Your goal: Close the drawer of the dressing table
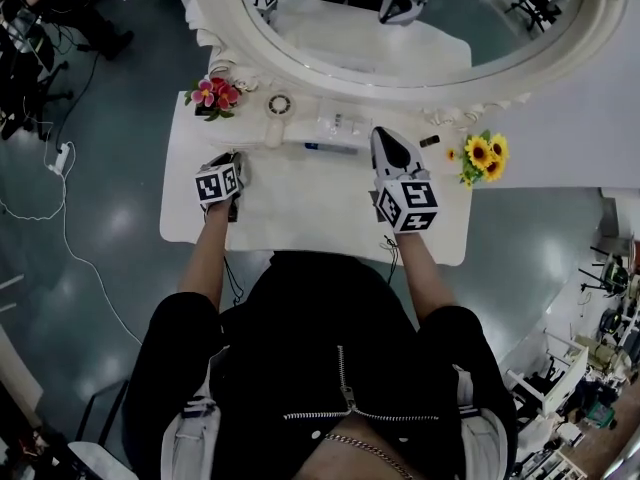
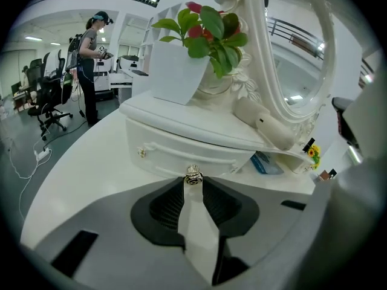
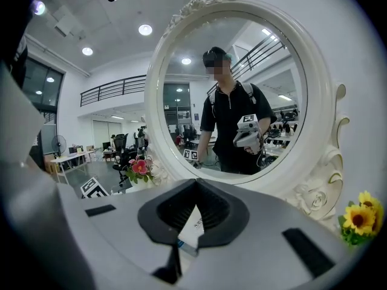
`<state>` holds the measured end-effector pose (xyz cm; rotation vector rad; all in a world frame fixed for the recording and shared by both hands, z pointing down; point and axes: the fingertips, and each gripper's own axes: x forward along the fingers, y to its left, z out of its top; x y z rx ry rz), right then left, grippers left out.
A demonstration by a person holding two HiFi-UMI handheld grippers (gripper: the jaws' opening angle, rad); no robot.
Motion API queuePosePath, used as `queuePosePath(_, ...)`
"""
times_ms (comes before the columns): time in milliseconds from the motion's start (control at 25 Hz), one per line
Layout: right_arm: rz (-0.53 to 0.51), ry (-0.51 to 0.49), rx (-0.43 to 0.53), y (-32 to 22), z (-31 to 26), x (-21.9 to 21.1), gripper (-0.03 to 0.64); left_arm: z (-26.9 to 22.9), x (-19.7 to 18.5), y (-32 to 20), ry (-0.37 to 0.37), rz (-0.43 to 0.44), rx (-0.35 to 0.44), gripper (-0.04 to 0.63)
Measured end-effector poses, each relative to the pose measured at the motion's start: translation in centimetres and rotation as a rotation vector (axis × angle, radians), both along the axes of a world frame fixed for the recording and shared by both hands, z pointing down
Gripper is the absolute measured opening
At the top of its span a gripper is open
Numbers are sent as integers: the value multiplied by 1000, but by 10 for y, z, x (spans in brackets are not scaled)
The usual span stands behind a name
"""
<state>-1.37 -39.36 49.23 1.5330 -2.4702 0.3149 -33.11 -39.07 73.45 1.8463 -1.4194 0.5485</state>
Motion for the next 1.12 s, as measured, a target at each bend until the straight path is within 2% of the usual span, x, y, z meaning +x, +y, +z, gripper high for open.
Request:
queuePosePath(600,25,2,-17,11,7,16,6,0,2,-21,-20,16,-20,107)
queuePosePath(720,18,-3,-18,12,9,16,5,-3,1,-17,-52,14,-12,110)
queuePosePath(880,26,1,-9,13,7,19,5,-8,-1,3,-129,36,11,109)
queuePosePath(960,31,3,-7,13,8,20,5,-16,1,15,-149,58,36,82)
queuePosePath(1000,31,0,-7,14,8,21,5,-24,4,19,-154,71,59,44)
queuePosePath(1120,25,-7,-12,15,12,22,5,-59,18,27,-149,114,156,27)
